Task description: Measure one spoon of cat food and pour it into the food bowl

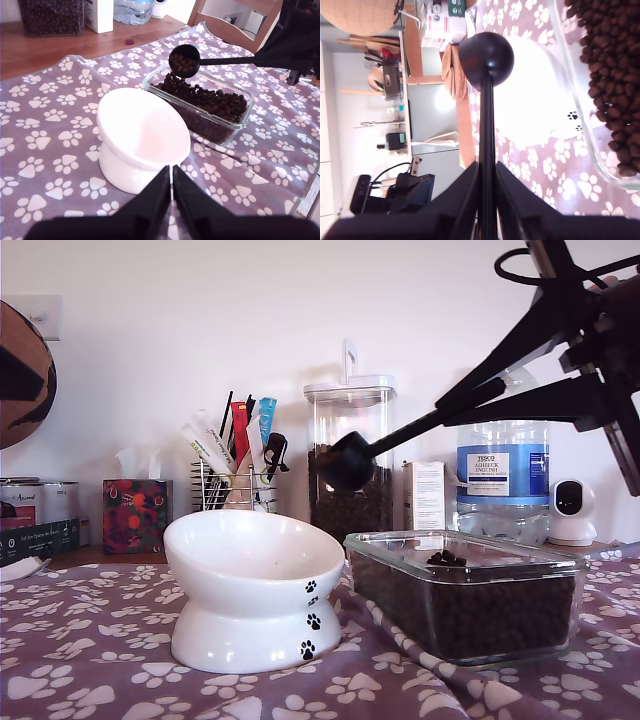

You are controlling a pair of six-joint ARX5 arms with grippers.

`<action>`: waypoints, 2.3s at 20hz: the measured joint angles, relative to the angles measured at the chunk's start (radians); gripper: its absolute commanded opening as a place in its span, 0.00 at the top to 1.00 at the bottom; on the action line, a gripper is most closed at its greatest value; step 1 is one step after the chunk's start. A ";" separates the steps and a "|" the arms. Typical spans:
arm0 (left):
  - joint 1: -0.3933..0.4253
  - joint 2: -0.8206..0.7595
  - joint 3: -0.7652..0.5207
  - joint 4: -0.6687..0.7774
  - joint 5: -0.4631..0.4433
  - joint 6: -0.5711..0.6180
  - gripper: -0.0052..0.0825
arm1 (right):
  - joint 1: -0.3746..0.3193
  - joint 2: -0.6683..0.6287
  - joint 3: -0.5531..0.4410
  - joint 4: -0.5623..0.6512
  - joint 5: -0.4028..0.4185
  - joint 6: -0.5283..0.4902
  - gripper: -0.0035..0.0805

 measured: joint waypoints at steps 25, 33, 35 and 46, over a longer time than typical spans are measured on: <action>-0.149 0.176 0.003 0.043 -0.071 -0.001 0.96 | 0.337 0.000 0.113 -0.158 0.551 -0.377 0.97; -0.149 0.176 0.003 0.042 -0.071 -0.001 0.96 | 0.428 0.090 0.190 -0.222 0.649 -0.563 0.97; -0.149 0.176 0.003 0.042 -0.071 -0.001 0.96 | 0.455 0.130 0.236 -0.270 0.689 -0.634 0.97; -0.149 0.176 0.003 0.039 -0.071 -0.001 0.96 | 0.598 0.182 0.341 -0.430 1.040 -1.050 0.97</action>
